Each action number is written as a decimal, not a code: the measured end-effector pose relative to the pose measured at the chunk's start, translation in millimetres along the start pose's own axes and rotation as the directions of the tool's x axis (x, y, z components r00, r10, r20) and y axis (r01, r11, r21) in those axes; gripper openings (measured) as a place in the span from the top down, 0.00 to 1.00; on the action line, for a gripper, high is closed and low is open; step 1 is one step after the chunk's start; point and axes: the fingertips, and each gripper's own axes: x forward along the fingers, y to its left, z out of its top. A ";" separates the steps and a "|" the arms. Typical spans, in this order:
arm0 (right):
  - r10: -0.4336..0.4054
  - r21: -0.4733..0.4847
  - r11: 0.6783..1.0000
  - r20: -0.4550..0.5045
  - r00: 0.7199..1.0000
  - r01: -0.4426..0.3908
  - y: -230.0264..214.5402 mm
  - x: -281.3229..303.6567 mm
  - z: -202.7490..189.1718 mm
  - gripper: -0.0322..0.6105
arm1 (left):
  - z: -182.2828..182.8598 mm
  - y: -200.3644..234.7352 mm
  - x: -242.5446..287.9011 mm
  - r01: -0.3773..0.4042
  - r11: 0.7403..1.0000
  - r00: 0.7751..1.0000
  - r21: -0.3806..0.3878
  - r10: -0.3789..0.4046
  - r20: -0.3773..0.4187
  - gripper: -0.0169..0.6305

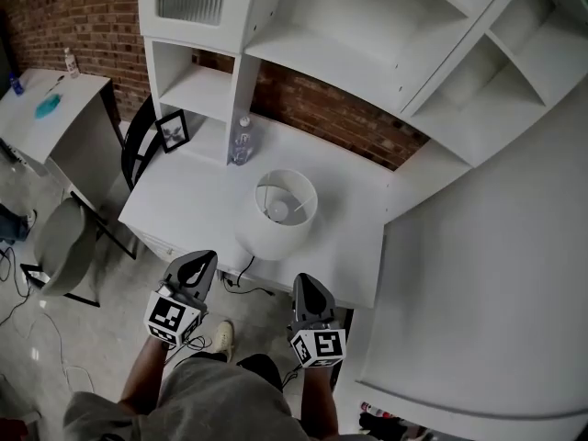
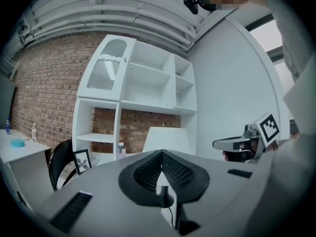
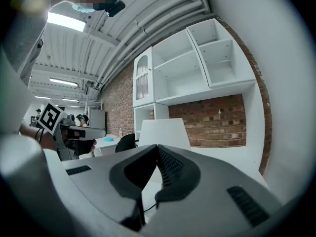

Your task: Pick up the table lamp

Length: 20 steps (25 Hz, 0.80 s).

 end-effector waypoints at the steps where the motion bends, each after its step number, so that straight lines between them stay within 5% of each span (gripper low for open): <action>1: 0.003 0.001 1.000 -0.002 1.000 -0.003 -1.0 4.1 -2.1 0.92 | 0.2 2.3 3.0 0.002 1.000 1.000 0.001 -0.002 0.001 0.97; 20: 0.128 -0.005 0.992 -0.043 0.991 -0.128 -18.9 56.3 -34.3 0.92 | -32.5 13.3 48.3 -0.028 1.000 0.999 -0.002 0.027 -0.027 0.97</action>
